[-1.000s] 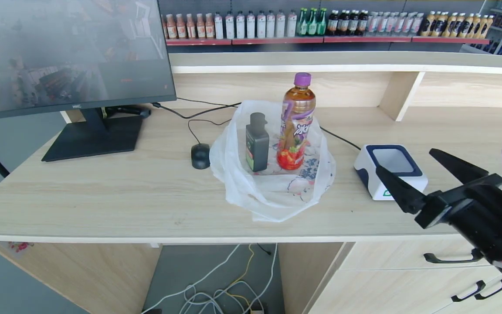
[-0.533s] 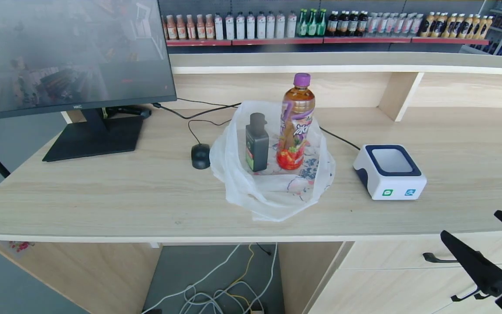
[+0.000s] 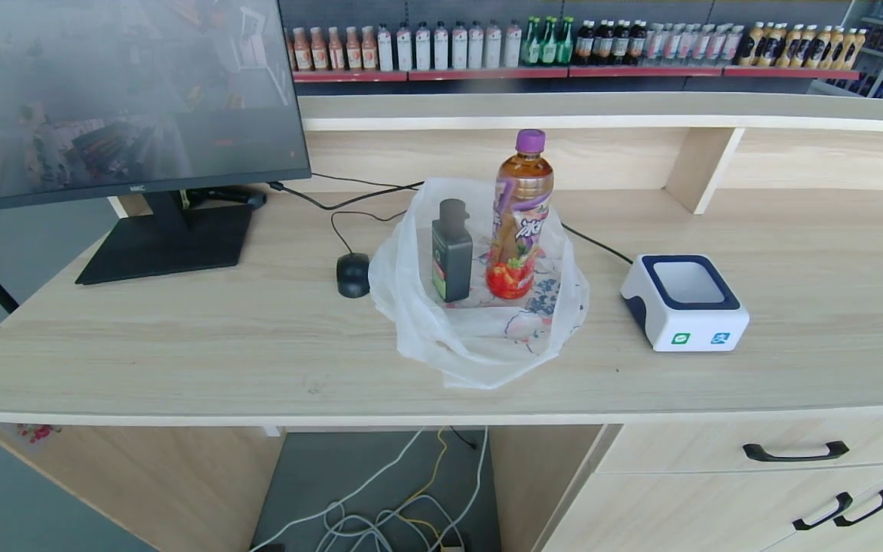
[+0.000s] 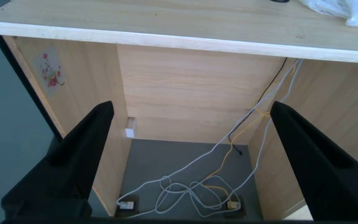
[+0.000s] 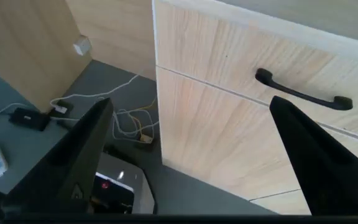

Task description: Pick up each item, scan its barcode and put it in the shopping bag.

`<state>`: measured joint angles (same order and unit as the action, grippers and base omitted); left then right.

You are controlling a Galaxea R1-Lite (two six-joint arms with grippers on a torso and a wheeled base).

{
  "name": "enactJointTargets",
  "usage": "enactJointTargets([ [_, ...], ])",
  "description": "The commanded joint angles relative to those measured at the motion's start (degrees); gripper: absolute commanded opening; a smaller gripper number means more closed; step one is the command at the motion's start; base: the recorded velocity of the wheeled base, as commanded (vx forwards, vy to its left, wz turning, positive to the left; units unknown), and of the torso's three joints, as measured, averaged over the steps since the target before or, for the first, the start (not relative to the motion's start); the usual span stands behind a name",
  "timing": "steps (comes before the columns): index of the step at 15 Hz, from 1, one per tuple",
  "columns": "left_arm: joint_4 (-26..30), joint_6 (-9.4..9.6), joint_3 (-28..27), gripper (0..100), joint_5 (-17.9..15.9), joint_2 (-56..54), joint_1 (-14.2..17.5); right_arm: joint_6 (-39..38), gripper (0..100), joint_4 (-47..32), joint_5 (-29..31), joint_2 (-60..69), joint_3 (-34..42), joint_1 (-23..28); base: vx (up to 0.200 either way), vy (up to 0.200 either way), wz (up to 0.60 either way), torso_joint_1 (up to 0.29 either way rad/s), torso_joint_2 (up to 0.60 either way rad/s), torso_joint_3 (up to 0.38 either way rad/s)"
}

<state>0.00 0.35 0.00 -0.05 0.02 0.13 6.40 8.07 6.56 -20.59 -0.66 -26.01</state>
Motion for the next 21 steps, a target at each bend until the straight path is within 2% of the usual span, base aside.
enactJointTargets([
  [1, 0.00, 0.00, 0.00, 100, -0.04, -0.02, 0.04, 1.25, 100, -9.56, -1.11, 16.11, -1.54, -0.88, 0.000, 0.000, 0.00, 0.000, 0.00, 0.000],
  [6, 0.00, 0.00, 0.00, 100, -0.04, -0.02, 0.04, -3.59, 100, -9.56, -1.37, 17.60, -1.36, -1.93, 0.000, 0.000, 0.00, 0.000, 0.00, 0.000],
  [9, 0.00, 0.00, 0.00, 100, -0.04, -0.02, 0.04, -2.62, 100, -8.25, -5.68, 20.59, 0.57, -3.78, 0.000, 0.000, 0.00, 0.000, 0.00, 0.000],
  [10, 0.00, 0.00, 0.00, 100, -0.04, -0.02, 0.04, -2.71, 100, -8.07, -5.68, 20.59, 0.57, -2.64, 0.000, 0.000, 0.00, 0.000, 0.00, 0.000],
  [12, 0.00, 0.00, 0.00, 100, -0.04, -0.02, 0.04, -3.06, 100, -8.07, -5.68, 20.59, 0.57, 4.39, 0.000, 0.000, 0.00, 0.000, 0.00, 0.000],
  [13, 0.00, 0.00, 0.00, 100, 0.05, -0.02, 0.04, -4.20, 100, -8.07, -5.59, 19.45, 0.57, 9.93, 0.000, 0.000, 0.00, 0.000, 0.00, 0.000],
  [21, 0.00, 0.00, 0.00, 100, 0.05, -0.02, -0.05, -4.03, 100, -8.07, -5.59, 15.67, 0.57, 11.34, 0.000, 0.000, 0.00, 0.000, 0.00, 0.000],
])
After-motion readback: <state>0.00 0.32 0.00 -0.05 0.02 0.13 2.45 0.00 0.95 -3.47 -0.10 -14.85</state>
